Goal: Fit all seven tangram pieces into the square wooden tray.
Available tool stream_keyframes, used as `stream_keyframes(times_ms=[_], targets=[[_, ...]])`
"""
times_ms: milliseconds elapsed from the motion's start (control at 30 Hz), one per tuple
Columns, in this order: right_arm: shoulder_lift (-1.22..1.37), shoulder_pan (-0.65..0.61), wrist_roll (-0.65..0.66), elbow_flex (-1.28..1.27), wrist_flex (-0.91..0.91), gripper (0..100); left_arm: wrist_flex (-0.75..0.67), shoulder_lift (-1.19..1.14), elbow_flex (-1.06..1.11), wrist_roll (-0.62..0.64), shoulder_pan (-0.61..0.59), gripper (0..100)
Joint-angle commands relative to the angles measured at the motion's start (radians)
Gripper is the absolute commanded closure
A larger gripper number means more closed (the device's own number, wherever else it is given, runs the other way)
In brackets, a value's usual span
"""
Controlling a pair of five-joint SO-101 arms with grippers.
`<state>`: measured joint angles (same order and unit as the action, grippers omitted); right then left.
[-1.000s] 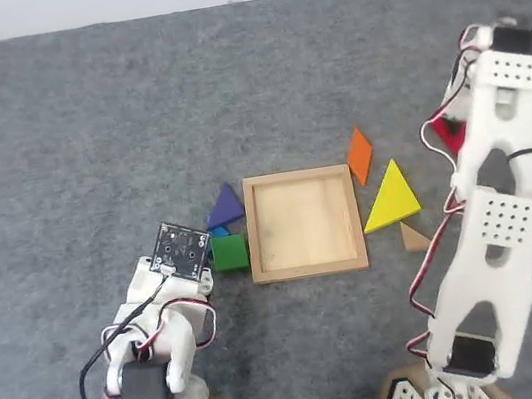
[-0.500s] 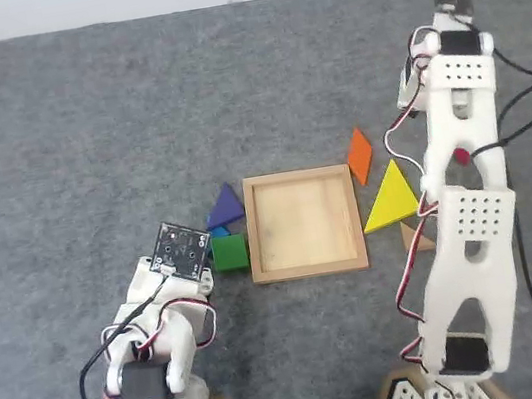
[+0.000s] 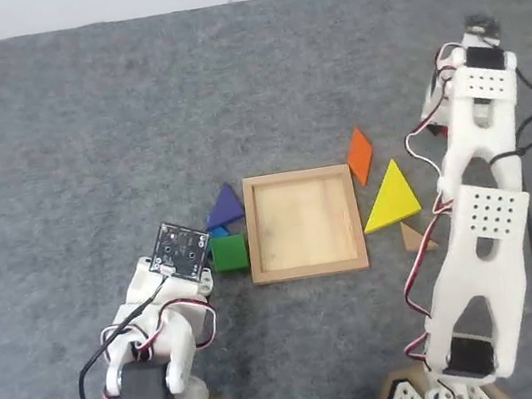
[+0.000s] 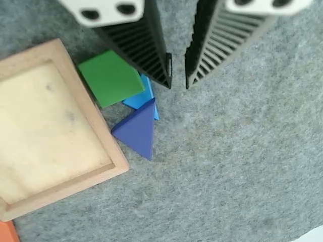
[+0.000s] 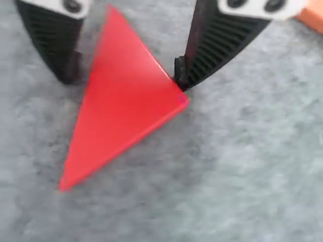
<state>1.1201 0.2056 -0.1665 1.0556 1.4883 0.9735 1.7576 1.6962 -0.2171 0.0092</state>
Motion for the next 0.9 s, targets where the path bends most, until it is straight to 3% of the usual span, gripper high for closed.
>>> stream_keyframes(times_ms=[0, 200, 467, 567, 767, 867], targets=[[-0.007, 0.016, -0.005, 0.026, 0.015, 80.2, 0.006, 0.014, -0.008, 0.008, -0.003, 95], [-0.022, 0.018, -0.005, 0.075, 0.165, 80.4, 0.006, 0.014, -0.008, 0.008, -0.003, 95], [-0.07, 0.002, -0.005, 0.408, 0.294, 80.1, 0.006, 0.014, -0.008, 0.008, -0.003, 95], [-0.036, -0.008, 0.04, 0.47, 0.196, 80.1, 0.006, 0.014, -0.008, 0.008, -0.003, 95], [0.145, -0.008, 0.141, 0.453, -0.193, 80.4, 0.006, 0.014, -0.008, 0.008, -0.003, 95], [0.209, -0.007, 0.172, 0.454, -0.18, 80.4, 0.006, 0.014, -0.008, 0.008, -0.003, 95]])
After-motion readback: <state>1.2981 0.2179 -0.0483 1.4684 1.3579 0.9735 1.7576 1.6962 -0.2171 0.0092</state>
